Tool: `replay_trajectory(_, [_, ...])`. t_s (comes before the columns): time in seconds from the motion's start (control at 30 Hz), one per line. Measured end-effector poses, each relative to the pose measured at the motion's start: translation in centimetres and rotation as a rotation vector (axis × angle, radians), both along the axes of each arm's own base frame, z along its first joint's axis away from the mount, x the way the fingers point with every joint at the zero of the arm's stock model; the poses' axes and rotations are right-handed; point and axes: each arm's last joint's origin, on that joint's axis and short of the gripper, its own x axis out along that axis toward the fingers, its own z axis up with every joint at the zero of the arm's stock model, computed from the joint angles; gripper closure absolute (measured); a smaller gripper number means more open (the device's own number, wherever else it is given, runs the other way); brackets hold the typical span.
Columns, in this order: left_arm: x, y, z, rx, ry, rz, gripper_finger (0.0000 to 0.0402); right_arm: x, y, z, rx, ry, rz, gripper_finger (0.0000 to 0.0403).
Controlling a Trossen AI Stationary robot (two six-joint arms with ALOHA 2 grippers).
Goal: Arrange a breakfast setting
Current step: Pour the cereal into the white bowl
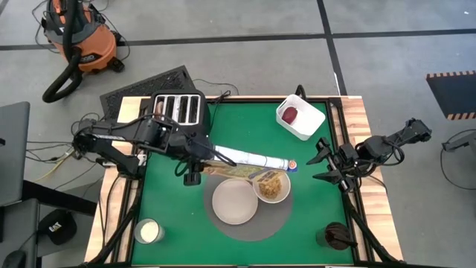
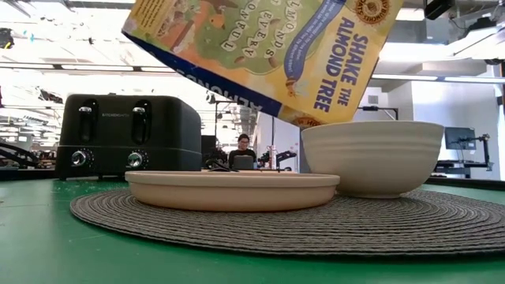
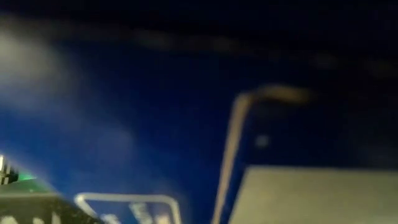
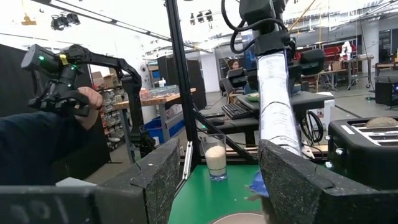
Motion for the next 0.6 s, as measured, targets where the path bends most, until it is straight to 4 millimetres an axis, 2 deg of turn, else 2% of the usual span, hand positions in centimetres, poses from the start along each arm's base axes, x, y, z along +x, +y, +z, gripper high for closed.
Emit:
replay_trajectory(0.13, [-0.3,-0.1,0.0,0.0,-0.006,-0.005,0.026,0.0,0.0,0.0,0.0,0.0,0.0,0.0159])
replay_trajectory(0.43, [-2.7,0.2,-0.6,-0.029,-0.092,0.002,0.026,0.0,0.0,-0.1,-0.006,0.008,0.0,0.0159])
replay_trajectory(0.6, [-4.0,0.4,-2.4,-0.049,-0.112,0.015,0.026,0.0,0.0,-0.1,-0.005,0.008,0.0,0.0159])
